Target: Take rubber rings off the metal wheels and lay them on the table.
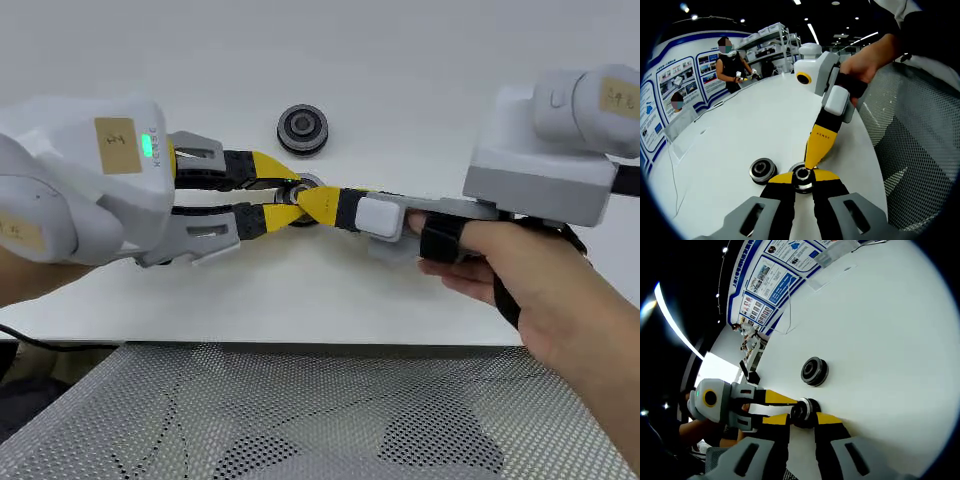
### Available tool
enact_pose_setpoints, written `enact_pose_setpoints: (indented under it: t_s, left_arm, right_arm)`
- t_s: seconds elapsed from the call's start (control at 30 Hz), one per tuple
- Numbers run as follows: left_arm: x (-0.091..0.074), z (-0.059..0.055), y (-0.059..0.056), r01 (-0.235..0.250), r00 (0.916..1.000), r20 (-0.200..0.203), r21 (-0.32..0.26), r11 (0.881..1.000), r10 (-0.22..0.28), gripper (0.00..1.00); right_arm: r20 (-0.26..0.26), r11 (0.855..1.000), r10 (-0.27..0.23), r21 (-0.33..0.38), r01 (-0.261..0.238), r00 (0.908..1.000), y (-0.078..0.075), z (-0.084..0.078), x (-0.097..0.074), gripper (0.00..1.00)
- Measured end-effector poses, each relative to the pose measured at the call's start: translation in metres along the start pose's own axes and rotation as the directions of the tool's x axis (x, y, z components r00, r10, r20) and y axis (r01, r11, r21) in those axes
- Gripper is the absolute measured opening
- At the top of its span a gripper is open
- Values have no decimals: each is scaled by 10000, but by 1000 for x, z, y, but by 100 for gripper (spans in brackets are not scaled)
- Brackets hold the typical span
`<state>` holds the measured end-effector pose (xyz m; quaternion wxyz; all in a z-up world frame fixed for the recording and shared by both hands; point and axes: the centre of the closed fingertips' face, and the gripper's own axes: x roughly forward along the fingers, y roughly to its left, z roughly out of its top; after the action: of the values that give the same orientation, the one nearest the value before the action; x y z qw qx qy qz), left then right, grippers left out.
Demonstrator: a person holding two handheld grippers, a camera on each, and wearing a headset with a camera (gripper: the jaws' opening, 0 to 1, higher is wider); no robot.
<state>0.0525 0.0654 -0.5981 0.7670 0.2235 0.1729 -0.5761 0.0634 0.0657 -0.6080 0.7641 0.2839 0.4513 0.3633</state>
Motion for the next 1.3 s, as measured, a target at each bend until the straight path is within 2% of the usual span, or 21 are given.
enact_pose_setpoints:
  t_s: [0.23,0.9,1.3]
  left_arm:
    - [0,0,0,3,10000,-9,17,10000,-3,13]
    - [-1,0,-1,-19,10000,-13,62,10000,19,13]
    - [-1,0,-1,1,10000,-1,67,10000,-1,13]
  right_arm:
    - [198,9992,115,376,-122,9997,-1,0,-2,18]
    - [262,9996,87,280,-95,9996,-2,0,-6,14]
    - [236,9994,-18,360,10,9997,-8,0,-5,8]
